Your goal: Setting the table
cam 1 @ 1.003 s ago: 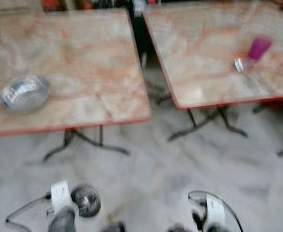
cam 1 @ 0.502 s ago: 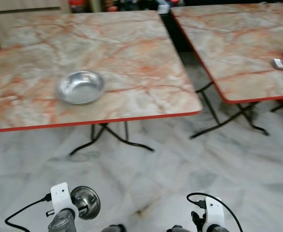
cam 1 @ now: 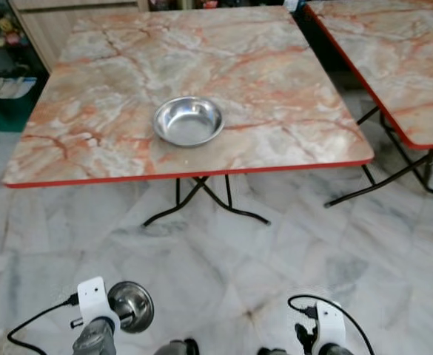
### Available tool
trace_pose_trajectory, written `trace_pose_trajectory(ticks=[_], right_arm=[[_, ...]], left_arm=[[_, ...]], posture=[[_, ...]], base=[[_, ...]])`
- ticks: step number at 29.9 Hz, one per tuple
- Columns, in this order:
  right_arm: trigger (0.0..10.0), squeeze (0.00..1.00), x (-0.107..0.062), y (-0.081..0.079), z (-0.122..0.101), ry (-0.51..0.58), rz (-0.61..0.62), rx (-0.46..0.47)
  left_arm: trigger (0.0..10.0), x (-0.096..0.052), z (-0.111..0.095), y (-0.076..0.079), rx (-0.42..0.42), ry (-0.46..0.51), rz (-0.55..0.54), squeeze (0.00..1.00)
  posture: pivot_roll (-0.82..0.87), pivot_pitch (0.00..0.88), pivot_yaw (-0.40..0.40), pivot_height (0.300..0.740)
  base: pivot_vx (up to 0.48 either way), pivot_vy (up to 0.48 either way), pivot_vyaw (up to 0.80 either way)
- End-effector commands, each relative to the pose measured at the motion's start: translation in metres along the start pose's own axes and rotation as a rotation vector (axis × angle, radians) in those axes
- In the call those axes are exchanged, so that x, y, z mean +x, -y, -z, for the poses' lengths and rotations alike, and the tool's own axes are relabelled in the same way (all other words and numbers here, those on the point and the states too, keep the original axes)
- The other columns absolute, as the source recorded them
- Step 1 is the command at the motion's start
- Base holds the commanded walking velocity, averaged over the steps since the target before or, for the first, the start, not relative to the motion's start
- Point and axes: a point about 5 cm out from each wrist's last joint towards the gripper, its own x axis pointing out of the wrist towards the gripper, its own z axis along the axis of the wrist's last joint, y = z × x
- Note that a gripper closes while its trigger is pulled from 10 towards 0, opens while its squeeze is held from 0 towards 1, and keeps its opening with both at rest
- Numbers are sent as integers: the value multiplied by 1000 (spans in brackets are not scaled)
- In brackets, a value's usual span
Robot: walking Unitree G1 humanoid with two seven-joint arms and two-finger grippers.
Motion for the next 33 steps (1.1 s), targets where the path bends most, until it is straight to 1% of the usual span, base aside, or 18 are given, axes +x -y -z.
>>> trace_pose_trajectory(ticks=[1,2,3,8,11,15,16,21,24,26,27,33], right_arm=[[10000,0,-2,3,6,-15,9,4],[10000,0,-2,3,7,-17,10,29],[10000,0,-2,3,7,-17,10,29],[10000,0,-2,3,7,-16,9,18],[10000,0,-2,3,7,-18,7,-5],[10000,0,-2,4,7,-20,7,-6],[10000,0,-2,4,7,-21,9,12],[10000,0,-2,4,7,-21,8,11],[10000,0,-2,4,6,-21,3,-20],[10000,0,-2,4,6,-22,4,-12],[10000,0,-2,4,7,-22,8,9],[10000,0,-2,4,7,-22,8,6]], left_arm=[[10000,-3,10,-3,8,-33,-5,0],[10000,-3,10,-3,8,-32,-3,0],[10000,-3,10,-3,8,-32,-2,0],[10000,-3,10,-2,10,-33,4,0],[10000,-3,10,-2,9,-34,7,0],[10000,-3,10,-2,9,-35,8,0],[10000,-3,10,-2,9,-35,8,0],[10000,-3,10,-2,10,-36,9,0],[10000,-3,10,-2,12,-37,14,0],[10000,-3,10,-1,11,-37,15,0],[10000,-3,10,-1,12,-37,15,0],[10000,-3,10,-1,14,-37,18,0]], posture=[[17,162,22,740],[17,162,22,740],[17,162,22,740],[17,163,20,740],[16,164,20,740],[19,163,18,740],[19,165,18,740],[20,165,17,740],[19,165,17,740],[19,163,17,740],[19,163,17,740],[22,162,16,740]], base=[[311,0,0],[311,0,0],[322,0,0],[330,0,0],[333,0,0],[339,0,331],[345,0,0],[345,0,0],[346,0,144],[349,0,0],[349,0,0],[349,0,0]])
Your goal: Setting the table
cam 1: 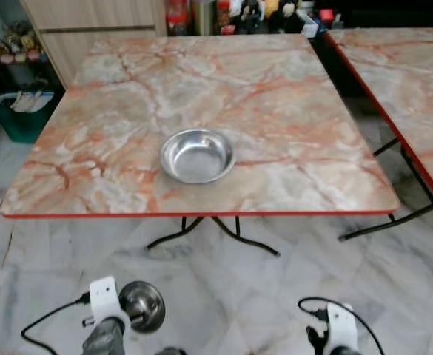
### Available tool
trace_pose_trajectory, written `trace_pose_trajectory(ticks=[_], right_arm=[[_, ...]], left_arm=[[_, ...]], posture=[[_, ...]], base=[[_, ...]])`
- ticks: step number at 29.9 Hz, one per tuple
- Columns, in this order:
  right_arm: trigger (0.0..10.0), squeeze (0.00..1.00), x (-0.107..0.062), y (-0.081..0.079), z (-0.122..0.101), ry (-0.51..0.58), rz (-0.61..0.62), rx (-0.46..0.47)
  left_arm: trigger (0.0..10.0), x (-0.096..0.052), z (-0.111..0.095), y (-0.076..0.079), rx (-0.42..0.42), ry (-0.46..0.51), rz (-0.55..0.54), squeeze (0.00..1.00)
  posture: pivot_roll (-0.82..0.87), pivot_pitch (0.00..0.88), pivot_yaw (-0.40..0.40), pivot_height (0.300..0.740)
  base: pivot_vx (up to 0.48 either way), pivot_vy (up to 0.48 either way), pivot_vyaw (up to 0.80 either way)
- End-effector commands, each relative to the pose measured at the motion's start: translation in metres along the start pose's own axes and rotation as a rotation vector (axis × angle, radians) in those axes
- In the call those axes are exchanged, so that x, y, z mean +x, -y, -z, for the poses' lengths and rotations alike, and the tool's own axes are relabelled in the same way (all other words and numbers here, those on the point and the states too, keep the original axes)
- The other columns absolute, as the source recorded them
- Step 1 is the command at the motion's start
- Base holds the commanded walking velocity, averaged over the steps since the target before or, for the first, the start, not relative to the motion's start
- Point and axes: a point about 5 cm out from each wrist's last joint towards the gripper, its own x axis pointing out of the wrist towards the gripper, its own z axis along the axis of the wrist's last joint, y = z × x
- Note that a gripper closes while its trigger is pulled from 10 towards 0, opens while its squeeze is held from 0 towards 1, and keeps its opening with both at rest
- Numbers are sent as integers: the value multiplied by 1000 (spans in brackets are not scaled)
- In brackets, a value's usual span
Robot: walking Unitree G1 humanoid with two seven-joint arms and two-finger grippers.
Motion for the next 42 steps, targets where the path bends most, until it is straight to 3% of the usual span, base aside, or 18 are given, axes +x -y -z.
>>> trace_pose_trajectory(ticks=[1,7,17,27,28,30,35,36,38,42], right_arm=[[10000,0,-3,9,6,-21,22,3],[10000,0,-3,8,6,-21,21,7],[10000,0,-2,8,7,-24,18,10],[10000,0,-2,8,6,-25,15,7],[10000,0,-2,8,6,-25,15,6],[10000,0,-2,8,6,-25,13,5],[10000,0,-2,8,5,-25,11,2],[10000,0,-2,8,5,-25,11,1],[10000,0,-2,8,5,-25,11,1],[10000,0,-2,8,4,-25,11,0]], left_arm=[[10000,-1,4,1,-2,-18,2,0],[10000,-1,4,1,-1,-18,2,0],[10000,-1,0,-1,24,23,-13,0],[10000,-5,-7,-9,23,151,-210,0],[10000,-6,-35,-41,13,275,-288,0],[10000,-14,-68,-74,58,415,-383,0],[10000,-25,-95,-81,83,543,-477,0],[10000,-32,-107,-87,90,598,-539,0],[10000,-34,-111,-89,92,612,-559,0],[10000,-51,-139,-107,108,691,-714,0]], posture=[[22,162,16,740],[25,163,16,740],[31,159,19,740],[49,166,19,740],[51,168,19,740],[57,171,18,740],[58,172,16,740],[58,172,16,740],[58,172,16,740],[59,171,14,740]], base=[[349,0,0],[341,0,0],[0,0,0],[0,0,0],[0,0,0],[0,0,0],[0,0,0],[0,0,0],[0,0,0],[0,0,0]])
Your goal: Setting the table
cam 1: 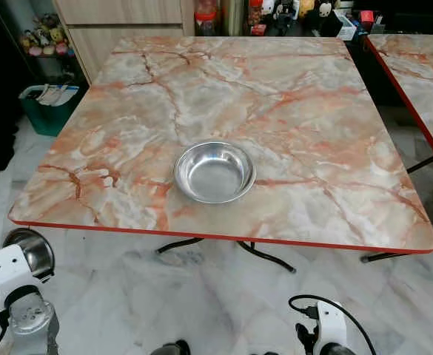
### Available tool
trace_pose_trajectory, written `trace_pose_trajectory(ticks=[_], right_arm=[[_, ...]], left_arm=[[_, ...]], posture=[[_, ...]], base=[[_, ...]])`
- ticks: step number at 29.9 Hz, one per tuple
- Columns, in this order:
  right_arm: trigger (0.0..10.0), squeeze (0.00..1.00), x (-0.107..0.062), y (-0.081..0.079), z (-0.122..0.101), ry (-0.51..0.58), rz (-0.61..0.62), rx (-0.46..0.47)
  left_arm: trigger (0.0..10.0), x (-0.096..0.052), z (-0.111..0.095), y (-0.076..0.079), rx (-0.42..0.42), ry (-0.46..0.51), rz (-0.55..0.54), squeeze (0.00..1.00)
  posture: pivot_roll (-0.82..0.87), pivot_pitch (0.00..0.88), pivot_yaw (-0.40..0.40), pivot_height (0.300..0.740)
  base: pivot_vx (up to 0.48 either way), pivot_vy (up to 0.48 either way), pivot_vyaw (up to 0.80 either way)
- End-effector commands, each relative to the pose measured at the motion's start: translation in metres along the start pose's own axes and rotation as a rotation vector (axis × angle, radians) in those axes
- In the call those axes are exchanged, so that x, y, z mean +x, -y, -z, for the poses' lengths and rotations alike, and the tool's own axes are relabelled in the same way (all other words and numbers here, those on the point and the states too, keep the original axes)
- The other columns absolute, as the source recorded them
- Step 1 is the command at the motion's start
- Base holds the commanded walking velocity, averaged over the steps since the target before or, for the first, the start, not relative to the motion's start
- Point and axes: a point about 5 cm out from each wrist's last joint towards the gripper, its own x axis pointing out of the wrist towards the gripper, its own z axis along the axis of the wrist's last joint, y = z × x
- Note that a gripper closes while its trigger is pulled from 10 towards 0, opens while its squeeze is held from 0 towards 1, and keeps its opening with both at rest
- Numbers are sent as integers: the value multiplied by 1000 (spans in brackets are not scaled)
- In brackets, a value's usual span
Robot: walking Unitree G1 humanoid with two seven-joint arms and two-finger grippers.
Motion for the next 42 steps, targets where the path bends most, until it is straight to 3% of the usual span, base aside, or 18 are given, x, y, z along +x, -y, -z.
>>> trace_pose_trajectory(ticks=[1,7,9,10,11,12,13,17,19,20,21,23,24,26,27,32,35,42], right_arm=[[10000,0,-2,2,8,-30,4,7],[10000,0,-1,1,8,-32,1,5],[10000,0,-1,1,8,-32,1,5],[10000,0,-2,1,8,-32,3,8],[10000,0,-2,1,8,-32,3,8],[10000,0,-2,1,9,-32,4,9],[10000,0,-2,1,9,-32,4,9],[10000,0,-2,2,9,-32,4,10],[10000,0,-2,2,9,-31,4,11],[10000,0,-2,2,9,-31,4,11],[10000,0,-2,2,8,-29,5,12],[10000,0,-2,2,8,-28,5,12],[10000,0,-2,2,8,-27,7,15],[10000,0,-2,2,8,-27,8,16],[10000,0,-2,2,9,-26,10,18],[10000,0,-2,2,9,-28,11,18],[10000,0,-2,2,9,-26,8,18],[10000,0,-2,2,9,-25,12,15]], left_arm=[[10000,10,-17,-17,39,58,-87,0],[10000,34,-59,-37,102,172,-250,0],[10000,33,-59,-37,103,171,-251,0],[10000,38,-83,-33,68,264,-248,0],[10000,38,-83,-33,68,264,-248,0],[10000,40,-102,-28,34,327,-231,0],[10000,40,-106,-26,22,337,-223,0],[10000,34,-148,9,-124,452,-18,0],[10000,29,-161,24,-145,497,69,0],[10000,25,-170,34,-152,522,135,0],[10000,9,-188,65,-217,541,307,0],[10000,4,-193,74,-248,538,361,0],[10000,-2,-197,85,-339,495,434,0],[10000,-4,-198,89,-380,470,452,0],[10000,-10,-201,100,-491,395,535,0],[10000,-25,-207,121,-629,282,720,0],[10000,-40,-212,139,-796,137,826,0],[10000,-54,-212,156,-941,-22,909,0]], posture=[[59,171,14,740],[63,169,14,740],[63,169,14,740],[59,168,17,740],[59,168,17,740],[59,169,16,740],[59,168,15,740],[59,170,15,740],[57,172,13,740],[57,172,13,740],[55,170,14,740],[55,170,14,740],[50,171,16,740],[50,171,16,740],[44,171,17,740],[49,173,15,740],[49,173,16,740],[46,175,15,740]], base=[[0,0,0],[0,0,0],[0,0,0],[0,0,0],[0,0,0],[0,0,0],[0,0,0],[0,0,0],[0,0,0],[0,0,0],[0,0,0],[0,0,0],[0,0,0],[0,0,0],[0,0,0],[0,0,0],[0,0,0],[0,0,0]])
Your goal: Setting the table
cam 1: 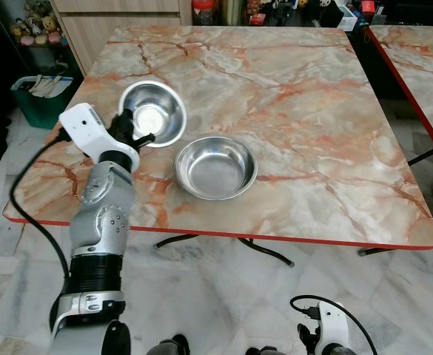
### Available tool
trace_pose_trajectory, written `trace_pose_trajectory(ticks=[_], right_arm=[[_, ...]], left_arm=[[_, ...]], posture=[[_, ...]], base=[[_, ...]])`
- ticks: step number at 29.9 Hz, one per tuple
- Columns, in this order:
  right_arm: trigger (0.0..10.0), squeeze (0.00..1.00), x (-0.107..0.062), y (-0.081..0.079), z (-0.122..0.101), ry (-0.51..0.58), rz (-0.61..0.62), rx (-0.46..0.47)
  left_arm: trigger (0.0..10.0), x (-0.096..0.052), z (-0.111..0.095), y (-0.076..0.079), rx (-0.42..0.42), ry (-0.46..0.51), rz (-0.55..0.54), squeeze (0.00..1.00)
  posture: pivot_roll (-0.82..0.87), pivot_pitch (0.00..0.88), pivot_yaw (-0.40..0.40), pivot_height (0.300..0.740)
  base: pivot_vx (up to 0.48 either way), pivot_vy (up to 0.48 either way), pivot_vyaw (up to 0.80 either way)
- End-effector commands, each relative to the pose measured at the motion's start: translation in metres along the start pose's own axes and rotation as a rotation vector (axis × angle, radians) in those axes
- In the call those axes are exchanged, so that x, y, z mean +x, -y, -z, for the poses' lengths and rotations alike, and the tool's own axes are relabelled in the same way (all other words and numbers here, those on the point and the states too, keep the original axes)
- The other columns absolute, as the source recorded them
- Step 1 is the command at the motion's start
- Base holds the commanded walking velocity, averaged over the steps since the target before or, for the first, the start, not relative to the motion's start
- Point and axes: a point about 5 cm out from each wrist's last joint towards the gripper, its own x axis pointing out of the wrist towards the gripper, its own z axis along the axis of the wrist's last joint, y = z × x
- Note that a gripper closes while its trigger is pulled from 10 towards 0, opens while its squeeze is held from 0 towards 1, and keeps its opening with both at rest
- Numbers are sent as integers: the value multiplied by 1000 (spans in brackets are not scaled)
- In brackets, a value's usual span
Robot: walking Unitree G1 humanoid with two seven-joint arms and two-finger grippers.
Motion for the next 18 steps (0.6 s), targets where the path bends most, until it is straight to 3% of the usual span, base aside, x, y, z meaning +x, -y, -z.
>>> trace_pose_trajectory(ticks=[1,6,10,18], right_arm=[[10000,0,-1,1,7,-23,8,11],[10000,0,-1,2,8,-28,16,5],[10000,0,-1,2,8,-28,17,3],[10000,0,-1,2,8,-29,16,3]], left_arm=[[10000,2,0,9,-35,-33,33,0],[10000,-5,25,19,-29,-248,94,0],[10000,-11,36,23,3,-352,154,0],[10000,-12,40,27,-19,-393,144,0]], posture=[[46,175,15,740],[47,173,16,740],[48,174,16,740],[49,174,15,740]], base=[[0,0,0],[0,0,0],[0,0,0],[0,0,0]])
